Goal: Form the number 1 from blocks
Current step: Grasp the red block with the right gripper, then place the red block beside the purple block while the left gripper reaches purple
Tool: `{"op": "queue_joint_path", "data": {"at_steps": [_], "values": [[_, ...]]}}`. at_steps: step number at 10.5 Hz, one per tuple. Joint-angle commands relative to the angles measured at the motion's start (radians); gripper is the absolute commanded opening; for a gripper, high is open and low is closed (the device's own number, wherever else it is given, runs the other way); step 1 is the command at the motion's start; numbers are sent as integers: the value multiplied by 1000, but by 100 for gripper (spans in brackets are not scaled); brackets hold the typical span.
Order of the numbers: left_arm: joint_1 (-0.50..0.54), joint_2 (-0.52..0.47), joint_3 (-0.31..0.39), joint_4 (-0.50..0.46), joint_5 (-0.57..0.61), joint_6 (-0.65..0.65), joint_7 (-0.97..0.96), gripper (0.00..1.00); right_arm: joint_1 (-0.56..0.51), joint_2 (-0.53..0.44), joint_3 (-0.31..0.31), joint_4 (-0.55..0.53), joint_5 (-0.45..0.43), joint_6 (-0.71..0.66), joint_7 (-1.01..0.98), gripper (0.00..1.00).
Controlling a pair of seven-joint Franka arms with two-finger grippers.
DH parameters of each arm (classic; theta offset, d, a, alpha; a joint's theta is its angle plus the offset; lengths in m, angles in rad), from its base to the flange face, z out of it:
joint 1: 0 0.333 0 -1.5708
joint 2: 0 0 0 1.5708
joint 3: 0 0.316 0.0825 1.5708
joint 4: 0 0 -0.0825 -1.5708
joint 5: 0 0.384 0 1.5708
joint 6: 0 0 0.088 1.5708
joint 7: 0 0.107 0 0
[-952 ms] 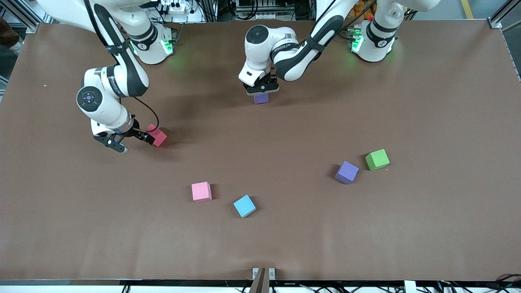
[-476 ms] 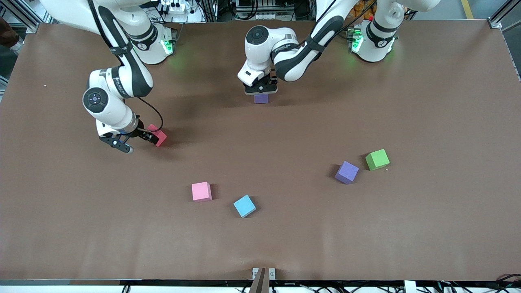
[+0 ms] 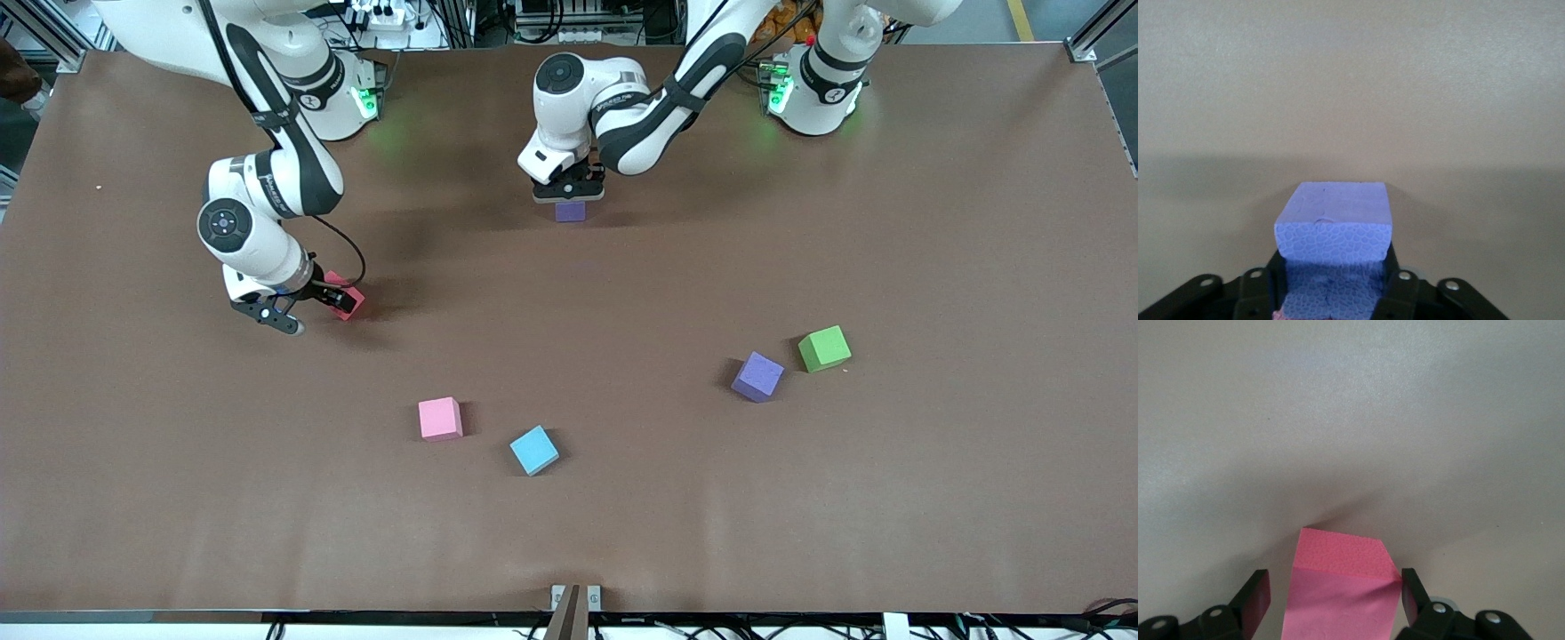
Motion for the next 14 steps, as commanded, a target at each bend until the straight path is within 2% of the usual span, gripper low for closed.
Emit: {"op": "queue_joint_path", "data": {"at_steps": [1, 4, 5, 7, 10, 14], "values": [[-10, -3, 1, 6, 19, -7, -52, 100, 4, 2, -2, -21, 23, 36, -29, 76], [8, -81, 0, 47, 14, -179, -55, 100, 5, 5, -1, -26, 23, 56, -27, 42], [21, -112, 1, 47, 11, -208, -55, 100, 7, 3, -1, -26, 23, 56, -27, 39], [95, -176, 7, 47, 11, -245, -46, 100, 37, -30, 1, -15, 23, 46, -26, 40], [270, -261, 19, 45, 9, -320, 4, 100, 230, -58, 4, 66, 23, 43, 14, 41], [432, -269, 183, 84, 2, -314, 370, 100, 506, 12, 2, 195, 18, 25, 172, 41]]}}
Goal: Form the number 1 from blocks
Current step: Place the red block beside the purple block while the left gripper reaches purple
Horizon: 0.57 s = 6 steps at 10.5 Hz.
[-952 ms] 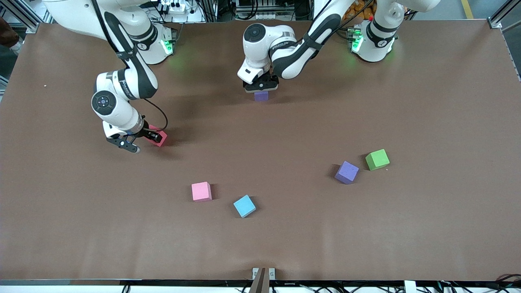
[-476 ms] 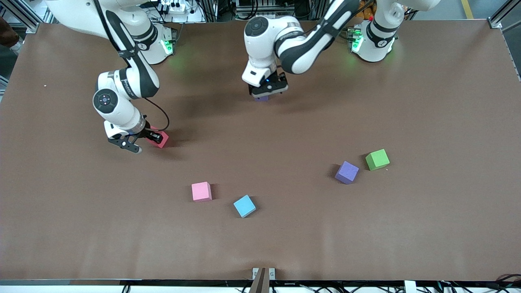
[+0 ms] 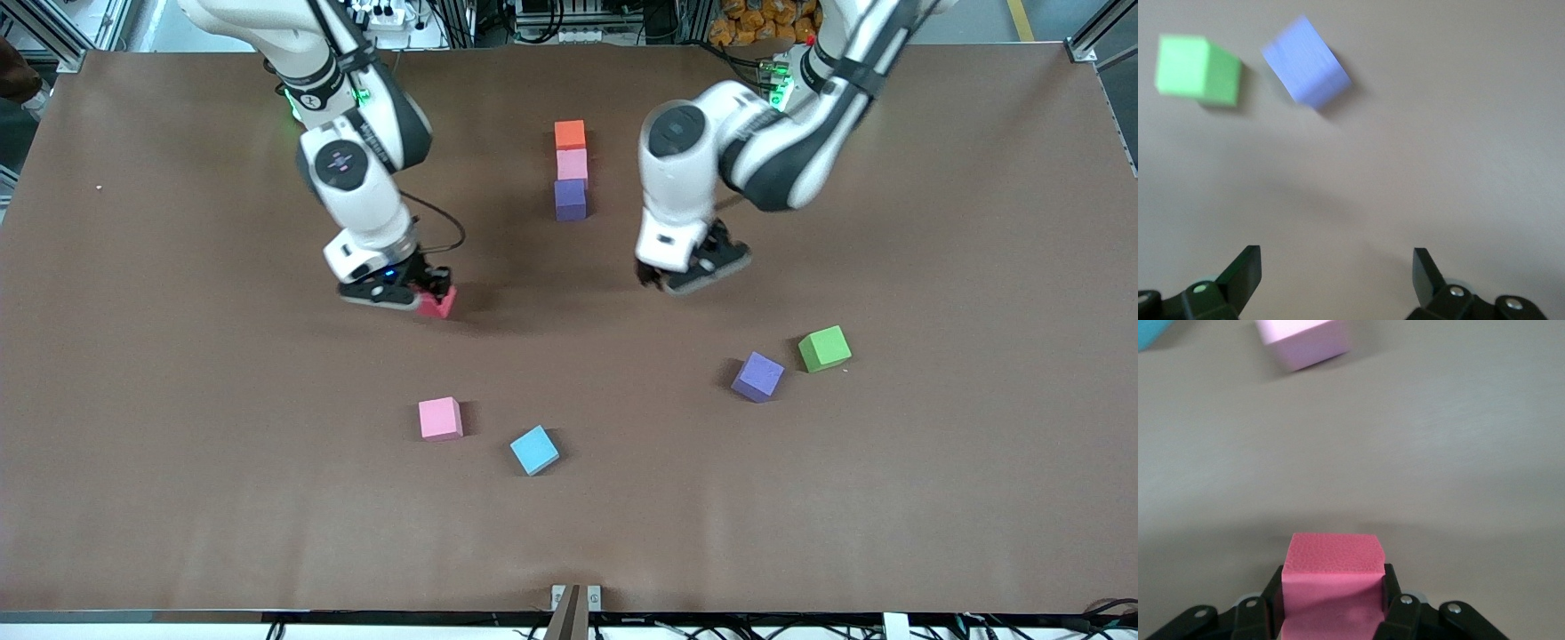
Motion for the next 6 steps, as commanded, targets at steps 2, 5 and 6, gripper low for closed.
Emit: {"op": "queue_joint_path", "data": {"at_steps": [2, 5, 6], "values": [[39, 10, 187, 59, -64, 15, 280, 100, 223, 171, -10, 214, -4, -83, 149, 41], [23, 89, 304, 144, -233, 31, 378, 100, 335, 282, -10, 333, -4, -85, 176, 41], [19, 117, 307, 147, -248, 50, 375, 100, 360, 301, -10, 342, -4, -85, 192, 41]]}}
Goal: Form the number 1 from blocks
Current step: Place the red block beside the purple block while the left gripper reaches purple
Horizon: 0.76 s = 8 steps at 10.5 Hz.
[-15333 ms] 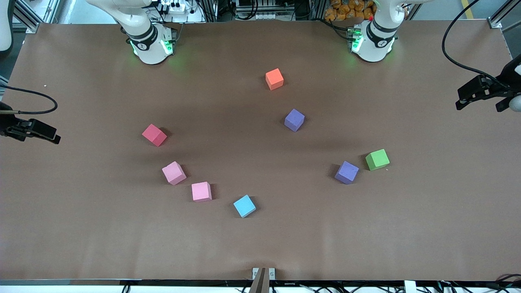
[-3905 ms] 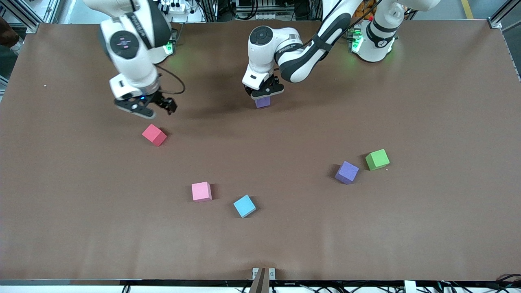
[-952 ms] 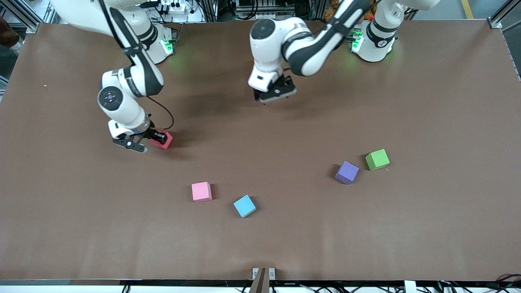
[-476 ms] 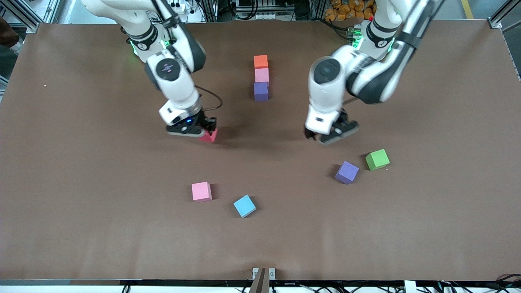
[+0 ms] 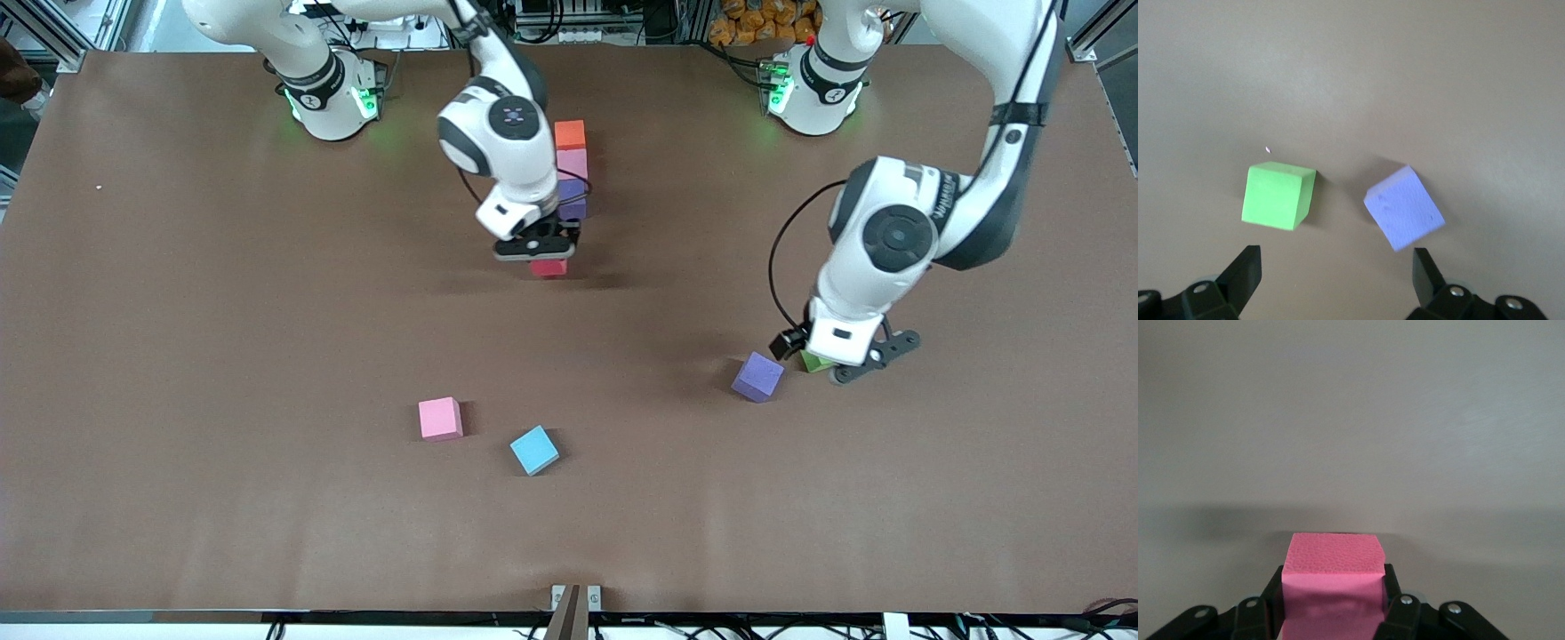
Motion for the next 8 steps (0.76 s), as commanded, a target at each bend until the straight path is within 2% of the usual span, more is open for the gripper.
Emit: {"op": "queue_joint_path", "data": {"at_steps": [1, 5, 8], "values": [[-29, 93, 21, 46, -56, 55, -3, 100, 47, 59, -10, 57, -3, -20, 24, 41], [-66, 162, 75, 54, -174, 146, -74, 100, 67, 55, -1, 47, 0, -38, 41, 41], [-72, 197, 77, 68, -219, 186, -127, 100, 82, 44, 11, 21, 0, -60, 60, 44]]}}
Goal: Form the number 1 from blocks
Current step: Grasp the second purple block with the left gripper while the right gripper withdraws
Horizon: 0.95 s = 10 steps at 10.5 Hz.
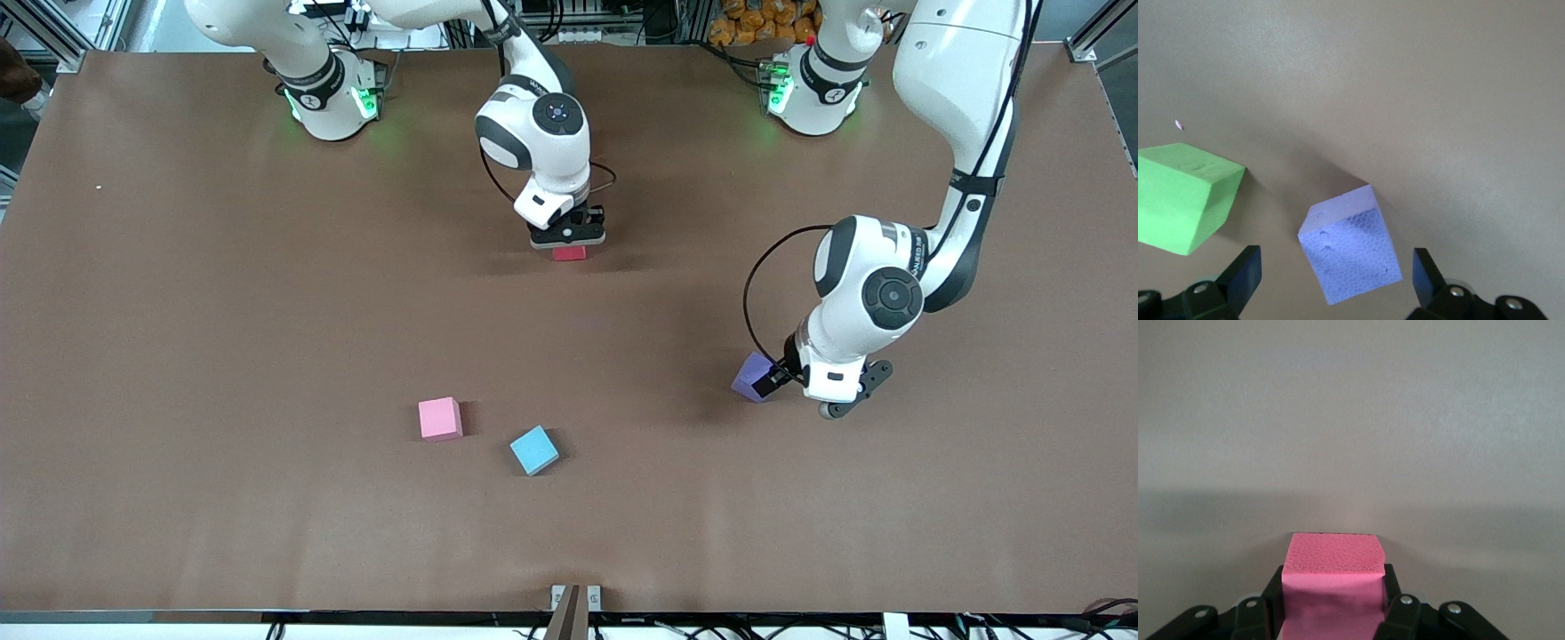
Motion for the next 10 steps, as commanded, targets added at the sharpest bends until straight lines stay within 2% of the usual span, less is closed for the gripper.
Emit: {"op": "queue_joint_path", "data": {"at_steps": [1, 2, 3, 4, 7, 10], "values": [[-25, 29, 18, 25, -30, 34, -79, 100, 13, -14, 10, -15, 2, -16, 33, 46], [-23, 35, 18, 23, -32, 57, -110, 100, 13, -12, 10, -14, 0, -16, 50, 61], [-31, 44, 18, 18, -30, 71, -133, 100, 15, -12, 11, -15, 2, -16, 55, 91], [-37, 56, 18, 17, -32, 77, -137, 100, 13, -14, 11, -15, 0, -15, 77, 100], [-39, 84, 18, 12, -29, 104, -176, 100, -48, -118, 25, -66, 2, -15, 78, 100], [-43, 115, 18, 12, -15, 127, -176, 100, -231, -303, 95, -187, 2, -16, 59, 100]]}}
